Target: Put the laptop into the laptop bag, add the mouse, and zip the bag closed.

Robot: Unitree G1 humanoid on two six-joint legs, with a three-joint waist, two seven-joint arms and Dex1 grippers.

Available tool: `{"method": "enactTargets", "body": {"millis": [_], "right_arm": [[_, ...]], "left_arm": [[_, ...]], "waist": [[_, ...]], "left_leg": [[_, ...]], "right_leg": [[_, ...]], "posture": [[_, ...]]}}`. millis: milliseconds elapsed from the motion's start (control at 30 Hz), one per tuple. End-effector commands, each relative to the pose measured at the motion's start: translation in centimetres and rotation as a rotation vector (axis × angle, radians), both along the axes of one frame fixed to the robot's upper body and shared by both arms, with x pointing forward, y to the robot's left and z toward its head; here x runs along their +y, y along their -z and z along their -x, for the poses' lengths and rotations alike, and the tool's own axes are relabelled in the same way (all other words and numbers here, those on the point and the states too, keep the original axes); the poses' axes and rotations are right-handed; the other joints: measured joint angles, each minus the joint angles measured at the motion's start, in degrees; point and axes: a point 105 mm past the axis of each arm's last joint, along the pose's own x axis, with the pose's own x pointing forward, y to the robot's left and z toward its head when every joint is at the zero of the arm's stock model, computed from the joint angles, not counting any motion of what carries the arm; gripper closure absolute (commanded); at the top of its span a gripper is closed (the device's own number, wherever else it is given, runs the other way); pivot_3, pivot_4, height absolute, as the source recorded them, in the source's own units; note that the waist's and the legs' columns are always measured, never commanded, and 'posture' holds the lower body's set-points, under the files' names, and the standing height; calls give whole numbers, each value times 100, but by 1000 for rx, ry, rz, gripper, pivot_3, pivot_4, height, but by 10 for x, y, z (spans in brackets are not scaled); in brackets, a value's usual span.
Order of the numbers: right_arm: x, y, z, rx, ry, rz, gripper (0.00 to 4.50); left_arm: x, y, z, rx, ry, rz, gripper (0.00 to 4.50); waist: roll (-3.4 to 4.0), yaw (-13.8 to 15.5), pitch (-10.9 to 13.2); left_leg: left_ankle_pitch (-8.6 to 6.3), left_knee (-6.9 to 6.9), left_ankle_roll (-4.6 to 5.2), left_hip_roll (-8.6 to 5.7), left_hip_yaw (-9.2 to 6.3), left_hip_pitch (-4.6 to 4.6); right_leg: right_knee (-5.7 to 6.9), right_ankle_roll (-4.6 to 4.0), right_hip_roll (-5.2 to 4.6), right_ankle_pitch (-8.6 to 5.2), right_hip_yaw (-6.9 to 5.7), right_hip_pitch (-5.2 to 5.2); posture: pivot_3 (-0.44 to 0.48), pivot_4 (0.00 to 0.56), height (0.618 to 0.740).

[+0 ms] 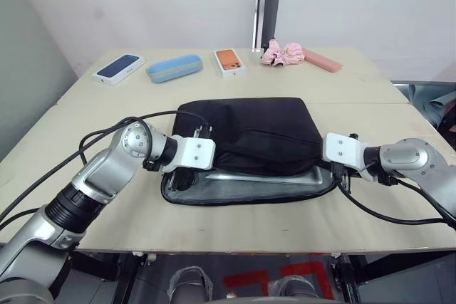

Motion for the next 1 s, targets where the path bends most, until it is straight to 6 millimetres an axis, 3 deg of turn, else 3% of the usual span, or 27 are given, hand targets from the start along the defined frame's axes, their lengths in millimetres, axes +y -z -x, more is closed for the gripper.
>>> {"method": "enactTargets", "body": {"millis": [33, 167, 400, 600, 733, 767, 867, 1000], "right_arm": [[-50, -21, -5, -8, 181, 36, 4493], [-45, -29, 2, 2, 170, -29, 4493], [-55, -24, -2, -1, 212, 0, 4493], [-49, -22, 1, 14, 195, -18, 4493], [-42, -23, 5, 32, 175, -47, 4493], [-41, -23, 6, 38, 176, -56, 4499], [-39, -27, 5, 45, 197, -96, 3442], [-39, -36, 2, 37, 208, -132, 2025]], "left_arm": [[42, 14, -14, -62, -139, -138, 4500], [43, 15, -14, -65, -133, -125, 4500], [25, 8, 8, 94, -62, -45, 4500], [31, 2, -1, 80, -57, -80, 4500], [34, 8, -8, 61, -66, -79, 4500], [34, 9, -11, 61, -79, -64, 4133], [35, 11, 3, 159, -54, -49, 3081], [19, -10, 26, 310, -12, 92, 1640]], "waist": [[2, 28, -2], [2, 47, -2], [2, 44, -2], [2, 45, -2], [2, 47, -2], [2, 47, -2], [1, 48, -1], [0, 34, -1]], "left_leg": [[-3, 3, -4, 0, 1, 3], [-4, 21, -3, -1, 3, 10], [-4, 20, -3, -2, 21, 24], [-2, 11, 1, -1, 31, 15], [-3, 11, 1, -1, 41, 17], [-3, 11, 1, -1, 43, 20], [-3, 15, 0, -1, 50, 25], [-4, 19, 2, -4, 67, 30]], "right_leg": [[1, 0, -1, 0, 2, 3], [22, -3, -3, 2, 10, 7], [29, -3, -2, 2, 30, 6], [27, -3, 1, 2, 38, -14], [29, -3, 1, 2, 50, -19], [31, -3, 1, 2, 53, -19], [37, -3, 2, 3, 62, -19], [42, -7, 1, 6, 79, -25]], "posture": [[0, 150, 740], [0, 150, 740], [0, 150, 740], [0, 150, 740], [0, 150, 740], [0, 150, 740], [0, 150, 740], [0, 150, 740]]}}
